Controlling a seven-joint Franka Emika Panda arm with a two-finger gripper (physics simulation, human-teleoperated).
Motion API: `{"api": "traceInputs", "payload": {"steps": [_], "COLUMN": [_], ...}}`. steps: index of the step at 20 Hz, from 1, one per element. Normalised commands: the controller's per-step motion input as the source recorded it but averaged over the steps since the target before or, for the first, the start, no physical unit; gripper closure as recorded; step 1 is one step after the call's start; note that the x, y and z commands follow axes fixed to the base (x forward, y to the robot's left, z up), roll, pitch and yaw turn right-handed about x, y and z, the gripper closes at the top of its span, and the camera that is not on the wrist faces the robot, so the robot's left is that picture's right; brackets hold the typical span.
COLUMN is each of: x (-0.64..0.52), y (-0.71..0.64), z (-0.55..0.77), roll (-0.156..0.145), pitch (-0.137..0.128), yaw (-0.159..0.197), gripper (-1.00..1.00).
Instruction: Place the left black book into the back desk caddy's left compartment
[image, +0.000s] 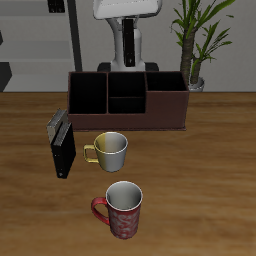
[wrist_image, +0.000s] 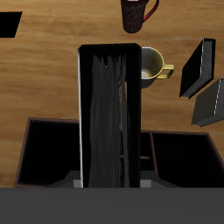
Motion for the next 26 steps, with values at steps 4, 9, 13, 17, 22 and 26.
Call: {"api": "traceInputs", "payload": {"steps": [4,9,13,17,22,26], "x": [-0.22,-0.20,-0.14,-0.05,0.00,0.08], "y": [-0.19,-0.30,-0.28,-0.36,-0.22,-0.42], "z": [-0.04,-0.02,0.00,0.03,0.01,0.01], "roll": [-0.002,-0.027,0.007,-0.023,-0.026,-0.077], "pitch": [-0.007,-0.002,0.000,-0.018,-0.024,-0.021], "yaw": [-0.004,-0.012,0.030,0.032,0.000,-0.040], "gripper": [1.00,1.00,1.00,1.00,1.00,1.00]}}
